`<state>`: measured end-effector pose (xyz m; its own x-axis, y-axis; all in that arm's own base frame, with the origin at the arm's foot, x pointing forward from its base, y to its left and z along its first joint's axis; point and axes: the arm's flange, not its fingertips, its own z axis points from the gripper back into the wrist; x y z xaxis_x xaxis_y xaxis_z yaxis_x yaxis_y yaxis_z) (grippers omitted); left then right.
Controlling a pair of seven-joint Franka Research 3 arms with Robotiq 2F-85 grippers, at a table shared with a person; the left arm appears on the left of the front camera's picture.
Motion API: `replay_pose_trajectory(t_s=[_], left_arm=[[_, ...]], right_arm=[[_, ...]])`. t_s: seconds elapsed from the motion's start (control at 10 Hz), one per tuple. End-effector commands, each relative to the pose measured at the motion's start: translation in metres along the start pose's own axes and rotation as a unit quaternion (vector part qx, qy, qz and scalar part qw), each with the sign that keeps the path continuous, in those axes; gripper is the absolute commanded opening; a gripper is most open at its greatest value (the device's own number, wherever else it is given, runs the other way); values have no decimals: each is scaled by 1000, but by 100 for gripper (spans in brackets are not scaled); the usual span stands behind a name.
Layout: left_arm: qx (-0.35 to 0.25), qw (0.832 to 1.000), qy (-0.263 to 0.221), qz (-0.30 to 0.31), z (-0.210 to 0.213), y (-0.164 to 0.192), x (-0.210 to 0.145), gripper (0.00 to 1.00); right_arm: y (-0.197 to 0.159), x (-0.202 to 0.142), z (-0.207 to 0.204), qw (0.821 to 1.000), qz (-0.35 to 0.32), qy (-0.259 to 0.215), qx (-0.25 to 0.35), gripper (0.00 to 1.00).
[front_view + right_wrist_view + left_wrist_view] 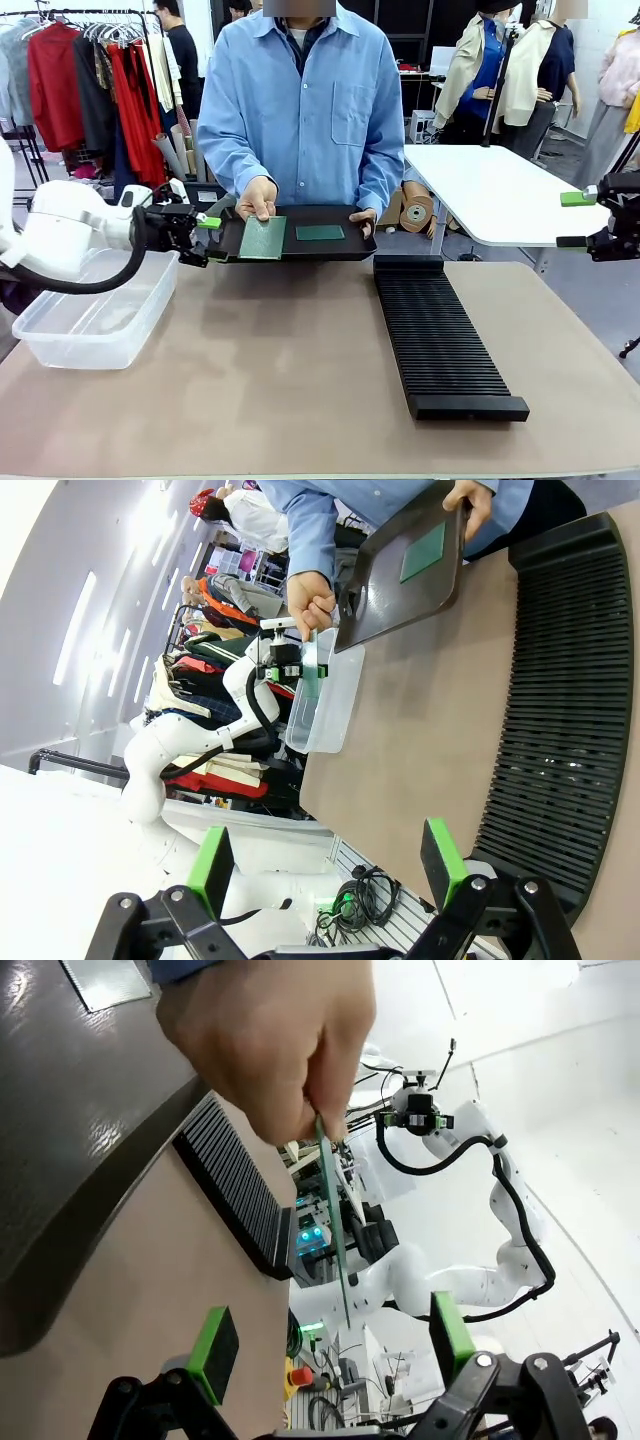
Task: Sort PCBs into racks and boxes based on the side picked up.
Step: Pick up the Blank PCB handed by the Human.
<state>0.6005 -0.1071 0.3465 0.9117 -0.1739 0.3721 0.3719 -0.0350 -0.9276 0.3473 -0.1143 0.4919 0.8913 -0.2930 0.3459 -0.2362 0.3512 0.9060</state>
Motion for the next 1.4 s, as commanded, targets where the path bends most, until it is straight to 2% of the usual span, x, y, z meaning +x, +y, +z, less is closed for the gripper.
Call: replay_pose_trajectory(t_s=[0.0, 0.8, 0.9, 1.0, 1.3], left_arm=[[-6, 999, -29, -16, -21, 3, 6, 100], [5, 997, -77, -23, -72, 24, 10, 100], [4, 996, -87, -30, -74, 24, 9, 96], [4, 996, -88, -32, -74, 23, 9, 88], [3, 995, -91, -33, -72, 21, 7, 31]], right_arm=[[1, 1, 1, 1000, 2, -1, 6, 100], [1, 1, 1, 1000, 2, -1, 6, 100], [1, 1, 1, 1000, 2, -1, 6, 100], [1, 1, 1, 1000, 2, -1, 6, 100], [1, 1, 1, 1000, 2, -1, 6, 100]])
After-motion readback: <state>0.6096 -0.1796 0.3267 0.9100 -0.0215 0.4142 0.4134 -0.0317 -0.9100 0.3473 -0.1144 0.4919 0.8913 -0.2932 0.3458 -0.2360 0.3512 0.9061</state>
